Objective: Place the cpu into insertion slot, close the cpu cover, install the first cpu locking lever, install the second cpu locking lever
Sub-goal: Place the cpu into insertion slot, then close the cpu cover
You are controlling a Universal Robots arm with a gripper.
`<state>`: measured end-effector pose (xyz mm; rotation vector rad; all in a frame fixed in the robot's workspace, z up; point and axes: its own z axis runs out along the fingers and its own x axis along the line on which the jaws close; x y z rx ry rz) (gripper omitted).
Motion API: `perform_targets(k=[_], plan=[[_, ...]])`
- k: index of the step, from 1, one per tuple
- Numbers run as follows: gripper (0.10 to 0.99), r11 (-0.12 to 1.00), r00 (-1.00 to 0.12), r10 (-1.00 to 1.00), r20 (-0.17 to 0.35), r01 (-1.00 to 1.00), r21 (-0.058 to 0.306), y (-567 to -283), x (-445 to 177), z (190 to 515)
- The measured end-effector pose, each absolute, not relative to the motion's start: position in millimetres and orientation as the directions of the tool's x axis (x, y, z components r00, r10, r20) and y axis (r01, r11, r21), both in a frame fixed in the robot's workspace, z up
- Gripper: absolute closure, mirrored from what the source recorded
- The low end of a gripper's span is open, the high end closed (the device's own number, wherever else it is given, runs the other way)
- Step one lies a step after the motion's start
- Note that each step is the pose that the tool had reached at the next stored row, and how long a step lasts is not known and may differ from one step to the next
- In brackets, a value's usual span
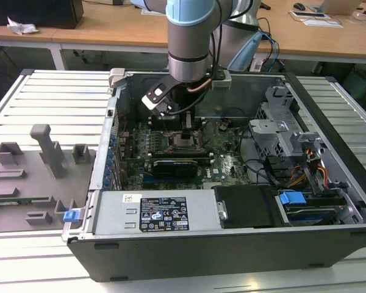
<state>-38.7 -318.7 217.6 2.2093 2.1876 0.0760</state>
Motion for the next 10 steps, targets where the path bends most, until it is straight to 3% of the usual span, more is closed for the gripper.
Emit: perform_targets(k=[10], plan=[[0.98, -0.01, 0.009, 1.0, 0.013, 0.998, 0.057, -318.7, -38.6, 222.1]])
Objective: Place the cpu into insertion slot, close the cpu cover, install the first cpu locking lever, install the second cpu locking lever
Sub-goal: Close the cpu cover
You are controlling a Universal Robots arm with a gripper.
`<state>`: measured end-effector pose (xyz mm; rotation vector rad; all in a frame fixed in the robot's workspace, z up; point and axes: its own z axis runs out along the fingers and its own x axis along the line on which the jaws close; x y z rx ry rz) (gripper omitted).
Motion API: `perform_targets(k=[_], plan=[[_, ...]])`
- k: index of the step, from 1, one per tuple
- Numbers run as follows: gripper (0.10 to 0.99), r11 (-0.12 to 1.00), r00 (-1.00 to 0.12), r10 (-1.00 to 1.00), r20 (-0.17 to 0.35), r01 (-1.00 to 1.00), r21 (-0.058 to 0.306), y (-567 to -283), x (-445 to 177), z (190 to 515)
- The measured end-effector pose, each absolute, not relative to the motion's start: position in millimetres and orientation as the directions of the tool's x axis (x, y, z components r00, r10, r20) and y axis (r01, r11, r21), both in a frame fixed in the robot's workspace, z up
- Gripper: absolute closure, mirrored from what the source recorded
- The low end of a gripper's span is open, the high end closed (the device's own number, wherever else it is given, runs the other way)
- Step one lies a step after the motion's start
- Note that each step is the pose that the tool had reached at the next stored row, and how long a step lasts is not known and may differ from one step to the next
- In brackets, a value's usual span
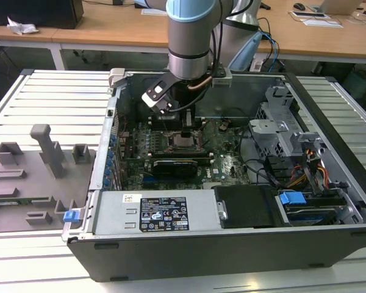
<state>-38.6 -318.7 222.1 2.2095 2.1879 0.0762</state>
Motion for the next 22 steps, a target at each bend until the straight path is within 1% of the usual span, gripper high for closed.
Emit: perform_targets(k=[15, 17, 22], plan=[[0.98, -0.01, 0.009, 1.0, 0.013, 0.998, 0.056, -318.7, -38.6, 233.0], [0.98, -0.01, 0.01, 1.0, 0.013, 0.999, 0.051, -318.8, -36.8, 233.6], [0.98, -0.01, 0.01, 1.0, 0.013, 0.999, 0.051, -318.7, -36.8, 246.4]])
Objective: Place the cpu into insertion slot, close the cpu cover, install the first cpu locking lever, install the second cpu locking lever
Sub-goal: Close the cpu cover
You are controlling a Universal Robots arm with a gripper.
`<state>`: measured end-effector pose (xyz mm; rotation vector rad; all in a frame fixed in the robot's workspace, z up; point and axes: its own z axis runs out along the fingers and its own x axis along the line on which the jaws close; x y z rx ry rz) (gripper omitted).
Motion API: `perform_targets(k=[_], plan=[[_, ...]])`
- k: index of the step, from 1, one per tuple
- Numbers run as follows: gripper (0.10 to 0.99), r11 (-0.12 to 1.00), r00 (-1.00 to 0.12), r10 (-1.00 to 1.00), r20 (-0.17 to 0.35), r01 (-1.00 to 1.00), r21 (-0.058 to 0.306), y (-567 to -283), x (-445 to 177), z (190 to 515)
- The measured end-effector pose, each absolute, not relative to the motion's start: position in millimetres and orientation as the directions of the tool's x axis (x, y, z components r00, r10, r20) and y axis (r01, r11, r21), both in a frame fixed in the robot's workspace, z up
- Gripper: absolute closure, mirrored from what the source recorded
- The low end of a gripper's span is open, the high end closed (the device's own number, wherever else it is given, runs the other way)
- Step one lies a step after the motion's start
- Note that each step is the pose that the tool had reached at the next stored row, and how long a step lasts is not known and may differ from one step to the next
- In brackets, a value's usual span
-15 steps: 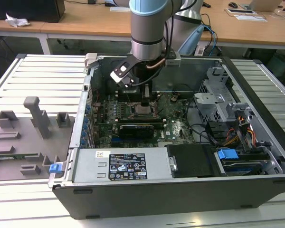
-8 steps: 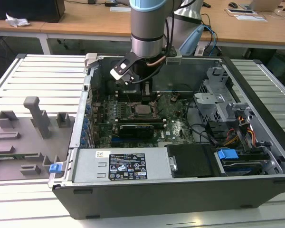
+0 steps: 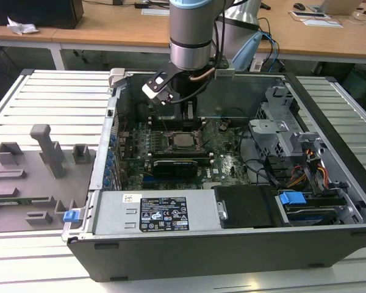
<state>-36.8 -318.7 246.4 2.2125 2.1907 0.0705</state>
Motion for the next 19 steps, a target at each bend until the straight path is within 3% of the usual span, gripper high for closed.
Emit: perform_targets(k=[19], plan=[[0.98, -0.012, 0.011, 1.0, 0.013, 0.999, 0.049, -322.2, -27.8, 257.1]])
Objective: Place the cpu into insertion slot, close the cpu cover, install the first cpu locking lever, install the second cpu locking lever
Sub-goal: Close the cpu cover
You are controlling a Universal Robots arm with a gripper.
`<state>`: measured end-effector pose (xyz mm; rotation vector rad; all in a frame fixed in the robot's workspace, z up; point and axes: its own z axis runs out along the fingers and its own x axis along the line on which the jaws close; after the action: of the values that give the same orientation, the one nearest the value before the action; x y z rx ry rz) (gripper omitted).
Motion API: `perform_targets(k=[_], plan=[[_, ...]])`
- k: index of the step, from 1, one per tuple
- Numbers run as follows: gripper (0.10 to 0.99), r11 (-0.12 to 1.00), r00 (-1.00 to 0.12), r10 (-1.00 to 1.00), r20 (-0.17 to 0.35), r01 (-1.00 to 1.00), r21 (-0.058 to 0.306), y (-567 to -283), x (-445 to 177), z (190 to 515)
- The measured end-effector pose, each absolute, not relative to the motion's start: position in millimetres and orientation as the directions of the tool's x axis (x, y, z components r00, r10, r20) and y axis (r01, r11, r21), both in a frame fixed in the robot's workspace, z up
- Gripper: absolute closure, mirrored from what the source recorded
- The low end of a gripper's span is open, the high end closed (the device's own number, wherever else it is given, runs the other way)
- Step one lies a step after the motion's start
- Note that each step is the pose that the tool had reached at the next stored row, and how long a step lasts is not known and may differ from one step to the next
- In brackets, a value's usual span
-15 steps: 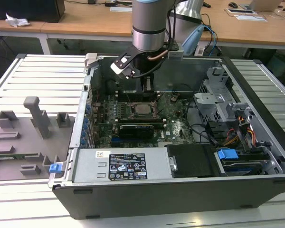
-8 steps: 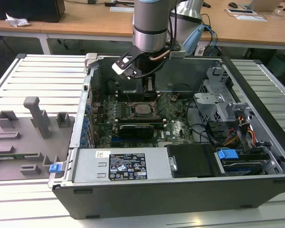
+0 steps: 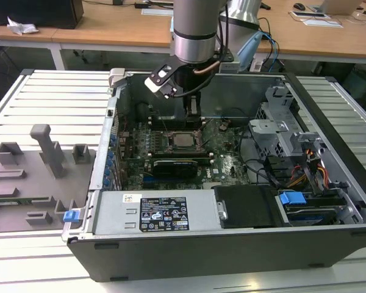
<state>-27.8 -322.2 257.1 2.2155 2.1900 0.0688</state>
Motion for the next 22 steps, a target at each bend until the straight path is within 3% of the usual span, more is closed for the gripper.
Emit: perform_targets(k=[22], plan=[[0.98, -0.012, 0.011, 1.0, 0.013, 0.999, 0.033, -322.2, -3.2, 288.8]])
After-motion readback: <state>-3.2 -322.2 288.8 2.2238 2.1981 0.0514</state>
